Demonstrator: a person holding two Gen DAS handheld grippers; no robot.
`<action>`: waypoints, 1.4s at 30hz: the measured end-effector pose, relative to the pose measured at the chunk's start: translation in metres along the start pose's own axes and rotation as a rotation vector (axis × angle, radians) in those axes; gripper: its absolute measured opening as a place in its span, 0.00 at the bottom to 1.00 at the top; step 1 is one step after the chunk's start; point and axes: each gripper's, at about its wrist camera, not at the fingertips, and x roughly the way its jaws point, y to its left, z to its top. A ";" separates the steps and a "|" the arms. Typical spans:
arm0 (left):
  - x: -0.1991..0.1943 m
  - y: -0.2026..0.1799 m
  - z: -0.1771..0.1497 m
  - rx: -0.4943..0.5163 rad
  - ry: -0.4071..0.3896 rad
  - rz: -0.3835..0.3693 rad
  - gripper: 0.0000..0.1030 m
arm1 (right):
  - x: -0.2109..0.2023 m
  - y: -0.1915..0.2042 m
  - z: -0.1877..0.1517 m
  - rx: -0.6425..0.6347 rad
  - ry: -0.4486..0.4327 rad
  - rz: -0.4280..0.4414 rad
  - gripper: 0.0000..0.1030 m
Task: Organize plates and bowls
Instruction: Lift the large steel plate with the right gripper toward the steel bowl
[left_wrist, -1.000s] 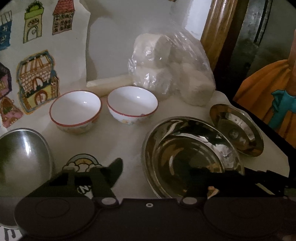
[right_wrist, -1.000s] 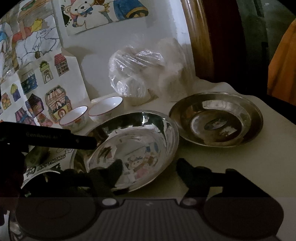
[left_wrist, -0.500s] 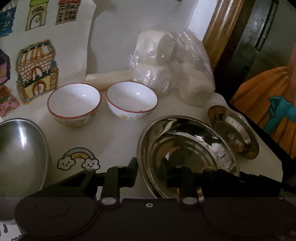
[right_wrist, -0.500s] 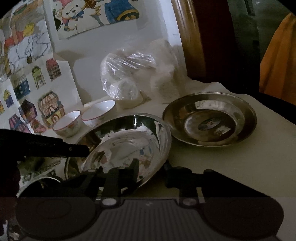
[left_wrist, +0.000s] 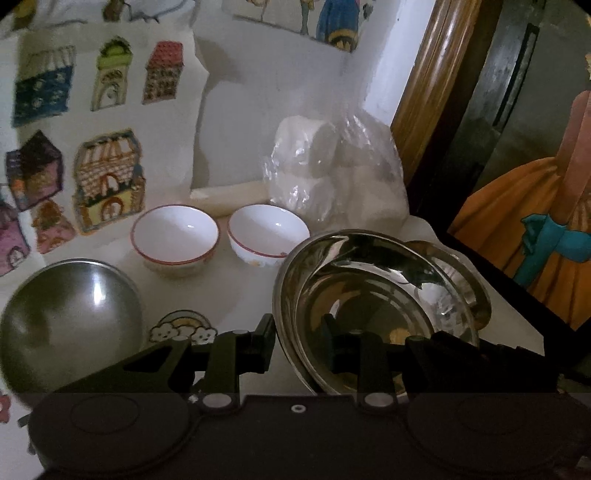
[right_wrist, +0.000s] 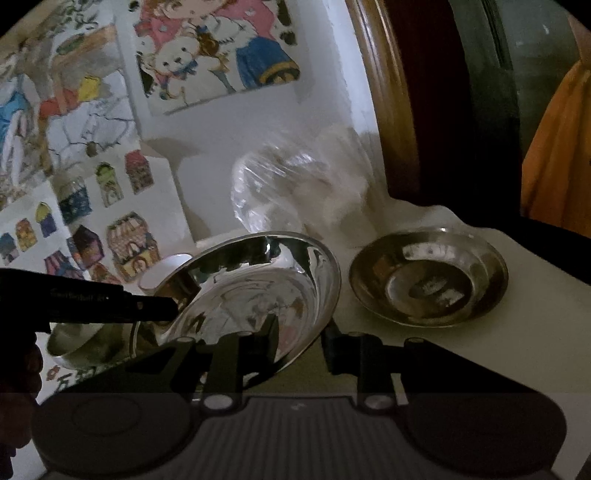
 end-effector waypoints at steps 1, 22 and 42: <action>-0.005 0.001 -0.002 -0.003 -0.003 0.003 0.28 | -0.003 0.002 0.000 -0.004 -0.002 0.004 0.27; -0.082 0.030 -0.066 -0.068 0.011 0.058 0.30 | -0.059 0.054 -0.040 -0.056 0.079 0.081 0.27; -0.091 0.040 -0.095 -0.080 0.051 0.110 0.34 | -0.062 0.075 -0.068 -0.084 0.155 0.099 0.32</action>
